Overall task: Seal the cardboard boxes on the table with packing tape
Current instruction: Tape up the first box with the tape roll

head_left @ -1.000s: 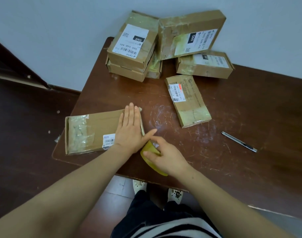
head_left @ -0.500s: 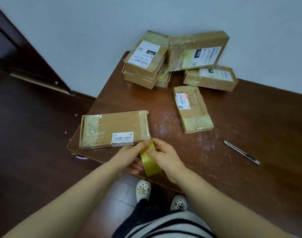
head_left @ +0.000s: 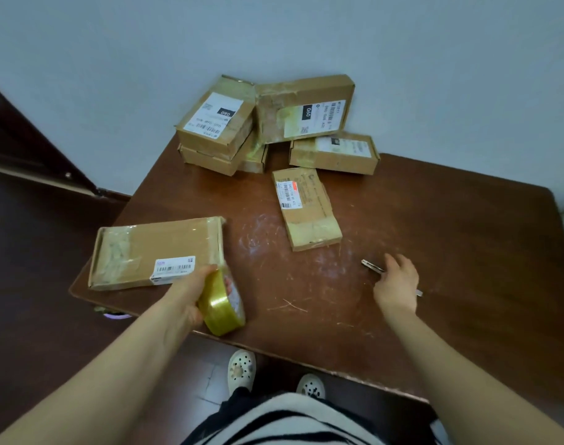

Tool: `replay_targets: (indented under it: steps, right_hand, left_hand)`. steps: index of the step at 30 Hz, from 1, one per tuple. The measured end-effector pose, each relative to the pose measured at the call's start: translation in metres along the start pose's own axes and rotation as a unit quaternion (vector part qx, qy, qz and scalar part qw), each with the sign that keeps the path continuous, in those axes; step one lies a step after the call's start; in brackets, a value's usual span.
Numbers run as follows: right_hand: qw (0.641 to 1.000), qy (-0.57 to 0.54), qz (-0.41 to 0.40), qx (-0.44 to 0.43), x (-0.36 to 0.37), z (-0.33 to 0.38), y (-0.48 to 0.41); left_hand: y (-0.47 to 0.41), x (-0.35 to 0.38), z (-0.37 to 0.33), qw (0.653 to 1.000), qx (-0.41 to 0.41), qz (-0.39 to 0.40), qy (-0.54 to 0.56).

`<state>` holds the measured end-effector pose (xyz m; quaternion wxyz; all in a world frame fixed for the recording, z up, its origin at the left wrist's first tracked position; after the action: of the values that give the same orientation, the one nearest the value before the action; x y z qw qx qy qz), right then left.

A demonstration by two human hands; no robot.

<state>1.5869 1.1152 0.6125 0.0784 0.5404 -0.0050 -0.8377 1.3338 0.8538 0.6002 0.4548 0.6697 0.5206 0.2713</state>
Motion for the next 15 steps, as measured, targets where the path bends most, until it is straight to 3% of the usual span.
replay_targets:
  steps: [2, 5, 7, 9, 12, 15]
  right_hand:
    - [0.997, 0.063, 0.042, 0.013, 0.005, -0.024, -0.007]
    - [0.978, 0.194, 0.047, -0.063, 0.007, -0.026, -0.008]
    - [0.973, 0.210, 0.047, -0.081, 0.008, -0.025, -0.009]
    - [0.986, 0.148, 0.062, -0.040, 0.010, -0.027, -0.008]
    - [1.000, -0.022, 0.019, 0.007, 0.000, -0.014, -0.004]
    - [0.976, -0.209, 0.036, 0.042, 0.004, 0.015, 0.009]
  left_hand:
    - [0.002, 0.002, 0.001, 1.000, 0.005, 0.000, -0.004]
    - [0.002, 0.002, 0.004, 1.000, 0.000, 0.003, -0.009]
    - [-0.001, 0.002, 0.005, 1.000, 0.002, -0.003, -0.010]
    - [-0.002, 0.003, 0.006, 1.000, 0.003, -0.006, -0.009]
    - [0.000, 0.004, 0.006, 1.000, 0.002, -0.006, 0.005]
    - [0.000, 0.004, 0.004, 1.000, 0.013, -0.006, 0.015]
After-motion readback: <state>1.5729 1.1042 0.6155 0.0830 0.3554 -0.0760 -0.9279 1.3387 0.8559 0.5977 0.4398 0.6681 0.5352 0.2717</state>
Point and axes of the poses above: each hand's wrist, its own y-axis away from the middle knuckle, its own x-axis out of the palm, z = x × y, the point moved 9 cm from there along -y, towards the middle knuckle, and after that the axes turned 11 degrees about -z, right-handed, at the moved point
